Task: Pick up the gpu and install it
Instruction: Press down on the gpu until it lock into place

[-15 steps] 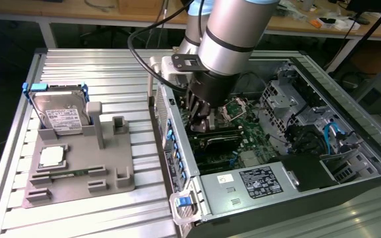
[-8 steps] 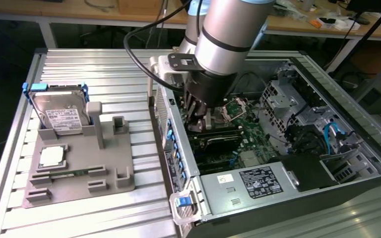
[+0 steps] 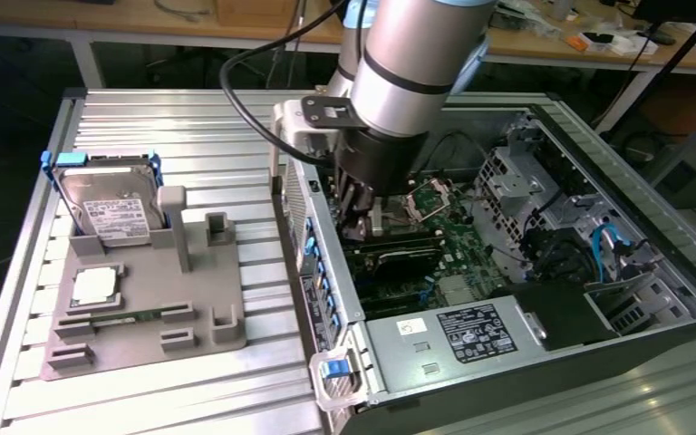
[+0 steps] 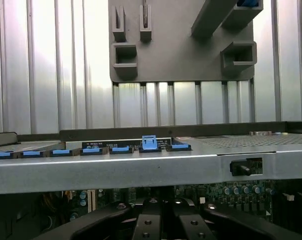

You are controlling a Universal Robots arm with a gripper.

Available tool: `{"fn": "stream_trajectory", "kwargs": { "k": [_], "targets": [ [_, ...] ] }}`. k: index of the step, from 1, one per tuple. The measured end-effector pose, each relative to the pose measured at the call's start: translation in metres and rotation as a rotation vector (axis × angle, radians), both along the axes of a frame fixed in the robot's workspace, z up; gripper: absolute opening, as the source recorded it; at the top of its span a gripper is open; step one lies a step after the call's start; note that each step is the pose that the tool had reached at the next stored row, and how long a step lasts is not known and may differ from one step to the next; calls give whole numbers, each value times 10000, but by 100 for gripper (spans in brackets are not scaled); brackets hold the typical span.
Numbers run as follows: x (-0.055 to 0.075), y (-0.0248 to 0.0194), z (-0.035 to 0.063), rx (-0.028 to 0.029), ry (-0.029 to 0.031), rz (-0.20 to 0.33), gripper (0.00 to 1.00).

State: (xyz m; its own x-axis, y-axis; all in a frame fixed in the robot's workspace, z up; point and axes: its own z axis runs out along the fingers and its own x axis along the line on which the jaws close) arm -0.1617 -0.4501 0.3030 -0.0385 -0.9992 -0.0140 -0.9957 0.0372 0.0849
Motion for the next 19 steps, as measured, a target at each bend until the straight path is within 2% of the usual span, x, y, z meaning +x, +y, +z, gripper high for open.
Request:
{"fn": "stream_trajectory", "kwargs": {
  "k": [6,11,19],
  "targets": [
    [-24,16,-1,4,-3,-139,11],
    [-26,28,-2,46,-73,-193,11],
    [-31,28,4,46,-73,-194,11]
  ]
}}
